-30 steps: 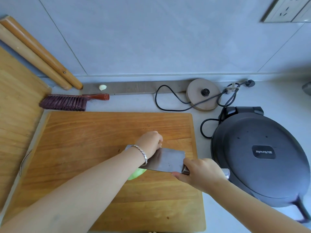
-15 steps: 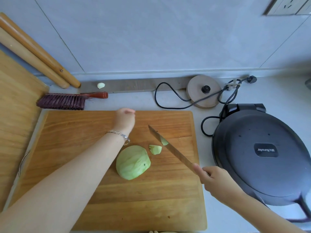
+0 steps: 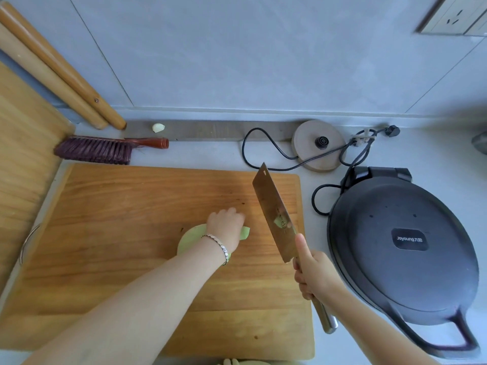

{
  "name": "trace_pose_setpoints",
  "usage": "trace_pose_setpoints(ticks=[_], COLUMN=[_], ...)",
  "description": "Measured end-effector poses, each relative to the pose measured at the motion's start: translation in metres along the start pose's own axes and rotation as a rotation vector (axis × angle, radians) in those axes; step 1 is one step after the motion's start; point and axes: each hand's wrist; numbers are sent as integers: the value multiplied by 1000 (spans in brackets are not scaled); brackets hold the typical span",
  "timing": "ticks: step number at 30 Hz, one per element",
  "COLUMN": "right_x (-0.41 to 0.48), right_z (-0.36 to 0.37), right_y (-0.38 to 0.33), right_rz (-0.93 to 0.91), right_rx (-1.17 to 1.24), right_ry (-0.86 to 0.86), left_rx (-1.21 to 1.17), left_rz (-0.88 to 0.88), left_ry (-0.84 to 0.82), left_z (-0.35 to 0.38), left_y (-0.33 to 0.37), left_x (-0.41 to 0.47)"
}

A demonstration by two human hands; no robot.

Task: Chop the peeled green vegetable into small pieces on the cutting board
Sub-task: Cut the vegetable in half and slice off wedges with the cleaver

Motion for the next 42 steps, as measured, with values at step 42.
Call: trace_pose_setpoints(ticks=[42], right_x=[9], right_z=[33], right_y=[12], right_rz=[-116], right_rx=[-343], right_ry=[55], left_rx=[-65], left_rz=[-127], left_ry=[183], left_z=[21], left_y=[13], left_x=[-17])
Point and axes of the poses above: each hand's wrist, its own x-axis towards the middle knuckle, its own z-axis out of the palm, y = z × x, and after that the axes turned 4 degrees about z, right-handed
